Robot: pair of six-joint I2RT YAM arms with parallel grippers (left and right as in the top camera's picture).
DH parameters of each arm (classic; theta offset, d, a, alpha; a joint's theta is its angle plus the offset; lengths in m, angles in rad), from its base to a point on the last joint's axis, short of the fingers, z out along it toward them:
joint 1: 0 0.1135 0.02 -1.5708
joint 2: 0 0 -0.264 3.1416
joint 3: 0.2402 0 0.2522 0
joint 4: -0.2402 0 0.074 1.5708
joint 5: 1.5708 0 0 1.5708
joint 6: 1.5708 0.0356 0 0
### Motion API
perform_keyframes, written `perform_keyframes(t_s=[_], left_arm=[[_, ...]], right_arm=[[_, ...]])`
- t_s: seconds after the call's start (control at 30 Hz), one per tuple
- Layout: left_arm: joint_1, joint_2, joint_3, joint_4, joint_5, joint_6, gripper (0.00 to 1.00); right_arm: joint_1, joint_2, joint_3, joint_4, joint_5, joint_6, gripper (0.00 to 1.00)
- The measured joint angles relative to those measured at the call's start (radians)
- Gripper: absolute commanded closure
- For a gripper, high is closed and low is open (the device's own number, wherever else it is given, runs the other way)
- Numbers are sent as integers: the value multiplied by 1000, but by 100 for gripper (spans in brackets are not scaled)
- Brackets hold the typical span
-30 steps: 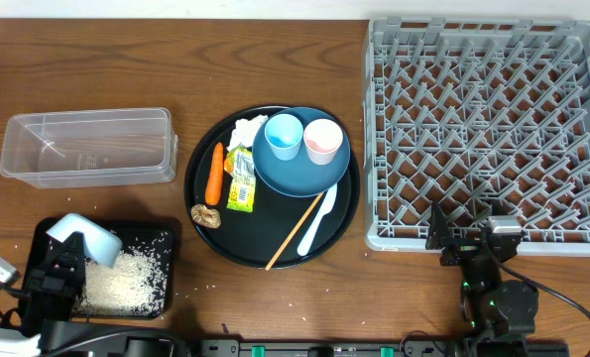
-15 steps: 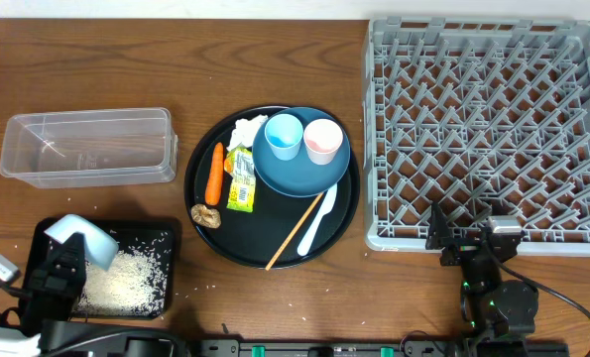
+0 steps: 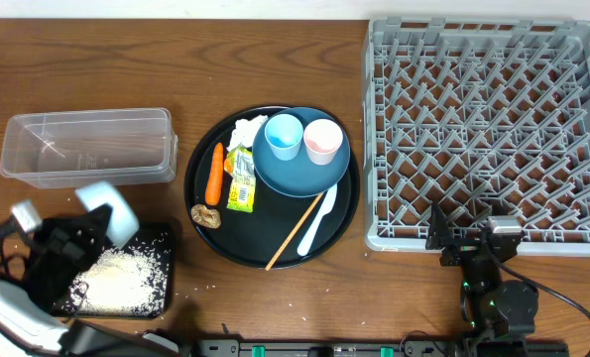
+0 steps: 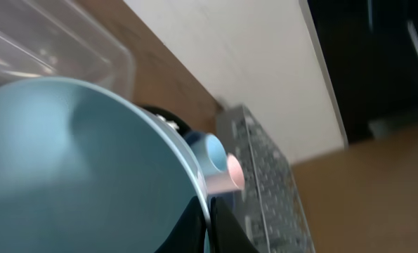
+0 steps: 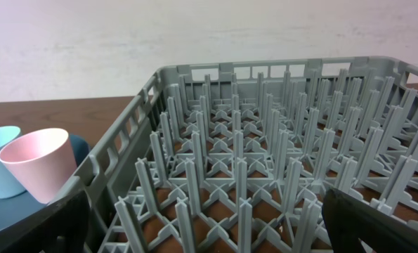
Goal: Sort waste into correct bins and load items into the dishwasher rack
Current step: 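Return the empty bowl with the left gripper onto the round tray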
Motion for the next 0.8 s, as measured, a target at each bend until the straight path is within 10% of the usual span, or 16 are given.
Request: perform_keyframes(t_s=[0.5, 0.8], left_arm=[[-789, -151, 247, 409, -665, -774, 94], [-1314, -126, 243, 431, -1093, -1013, 94]], right_arm=[[0, 0, 0, 0, 0, 0, 1], [0, 0, 0, 0, 0, 0, 1]])
